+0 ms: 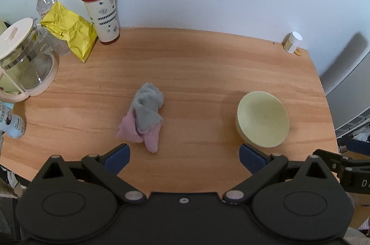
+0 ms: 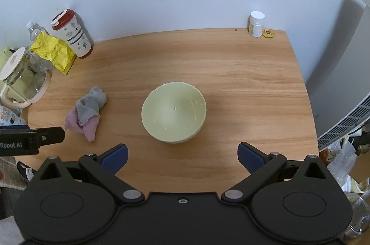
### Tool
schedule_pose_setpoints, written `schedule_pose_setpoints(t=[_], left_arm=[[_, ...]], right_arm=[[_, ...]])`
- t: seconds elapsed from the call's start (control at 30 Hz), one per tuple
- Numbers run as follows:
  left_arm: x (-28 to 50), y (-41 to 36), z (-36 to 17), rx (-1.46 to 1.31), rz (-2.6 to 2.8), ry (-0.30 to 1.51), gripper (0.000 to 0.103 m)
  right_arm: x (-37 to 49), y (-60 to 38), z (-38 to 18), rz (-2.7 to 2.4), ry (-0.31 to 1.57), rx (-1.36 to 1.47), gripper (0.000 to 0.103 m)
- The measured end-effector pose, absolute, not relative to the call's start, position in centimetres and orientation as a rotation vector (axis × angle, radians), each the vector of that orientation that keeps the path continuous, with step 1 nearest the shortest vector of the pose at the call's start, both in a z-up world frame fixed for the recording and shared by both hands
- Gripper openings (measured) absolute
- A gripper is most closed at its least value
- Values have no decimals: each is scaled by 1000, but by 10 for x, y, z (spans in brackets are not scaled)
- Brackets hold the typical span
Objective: Clean bowl
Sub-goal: 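Move the left tool toward the grey-and-pink cloth on the table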
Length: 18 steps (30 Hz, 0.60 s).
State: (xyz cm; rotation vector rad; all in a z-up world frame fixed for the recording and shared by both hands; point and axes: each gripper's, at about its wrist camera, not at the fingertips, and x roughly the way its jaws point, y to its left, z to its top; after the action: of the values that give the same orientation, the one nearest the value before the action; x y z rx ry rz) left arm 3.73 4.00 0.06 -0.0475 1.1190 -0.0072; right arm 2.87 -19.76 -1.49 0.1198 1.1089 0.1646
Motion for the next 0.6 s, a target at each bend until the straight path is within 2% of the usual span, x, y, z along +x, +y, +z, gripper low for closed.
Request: schedule_pose_setpoints(t=[0.6], left_arm=[[42,32,0,35,-45,1104,102]], right_arm=[[39,-193,-16,144,1119,126,103]])
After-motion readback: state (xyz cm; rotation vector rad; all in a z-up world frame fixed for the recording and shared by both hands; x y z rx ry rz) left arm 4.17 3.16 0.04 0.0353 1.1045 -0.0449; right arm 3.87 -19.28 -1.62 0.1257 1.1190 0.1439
